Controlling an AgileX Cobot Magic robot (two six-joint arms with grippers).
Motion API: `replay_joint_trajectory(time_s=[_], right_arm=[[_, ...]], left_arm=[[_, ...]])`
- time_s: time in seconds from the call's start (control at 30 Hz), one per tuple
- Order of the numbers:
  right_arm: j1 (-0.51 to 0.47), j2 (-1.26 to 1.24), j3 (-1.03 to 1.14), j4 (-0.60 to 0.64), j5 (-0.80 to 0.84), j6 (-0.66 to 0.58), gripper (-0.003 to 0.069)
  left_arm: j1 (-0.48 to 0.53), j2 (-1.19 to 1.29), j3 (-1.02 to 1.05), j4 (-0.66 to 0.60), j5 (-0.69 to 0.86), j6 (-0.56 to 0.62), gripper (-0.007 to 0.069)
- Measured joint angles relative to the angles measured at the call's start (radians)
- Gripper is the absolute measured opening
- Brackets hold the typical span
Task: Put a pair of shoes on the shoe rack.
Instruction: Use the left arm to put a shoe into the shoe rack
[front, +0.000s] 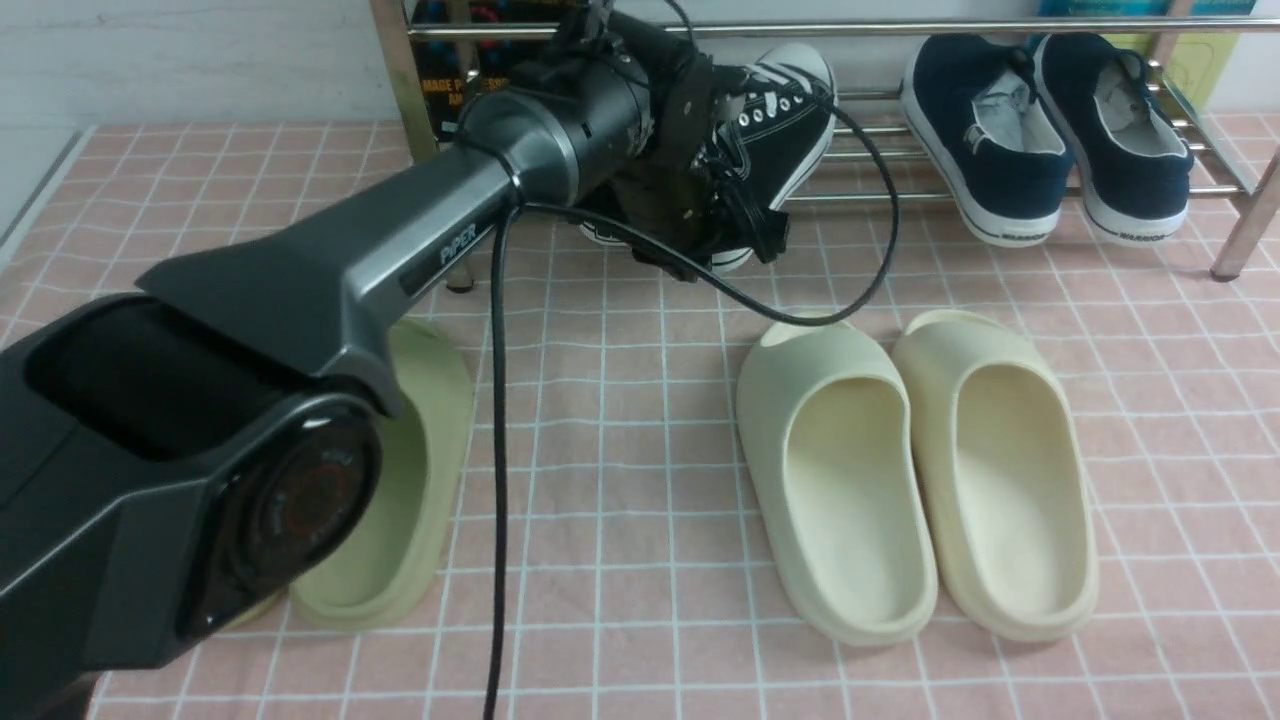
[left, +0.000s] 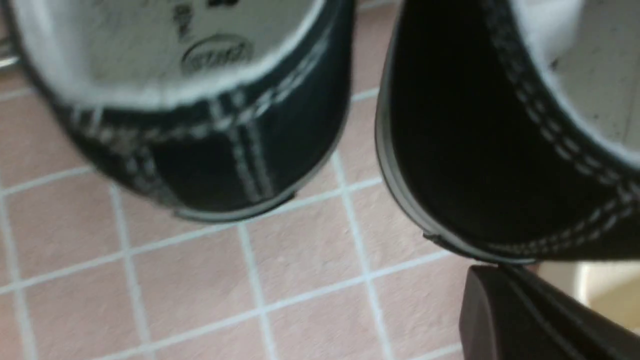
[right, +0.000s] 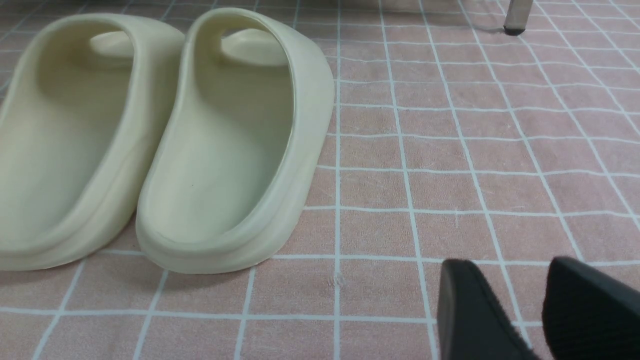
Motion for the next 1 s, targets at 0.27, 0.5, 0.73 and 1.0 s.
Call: replay_joint_trajectory(time_s=[0.27,0.5,0.73,1.0], right_arm=[[0.0,0.0,0.0,0.0,0.0,0.0,0.024],[0.0,0.0,0.0,0.0,0.0,0.0,0.024],[0.0,0.0,0.0,0.0,0.0,0.0,0.024],[0.0,0.0,0.0,0.0,0.0,0.0,0.024]], left_arm=[[-0.001,0.009,0.001,-0.068,-0.175,0.002,0.0013],[0.0,0.004,0.001,-0.131,-0.11,0.006,0.0015],[0.002,-0.092,0.002,-0.043,0.063,0.053,0.002],[0.032,-0.198,-0.003,0.245,0.195,0.034,0.0022]])
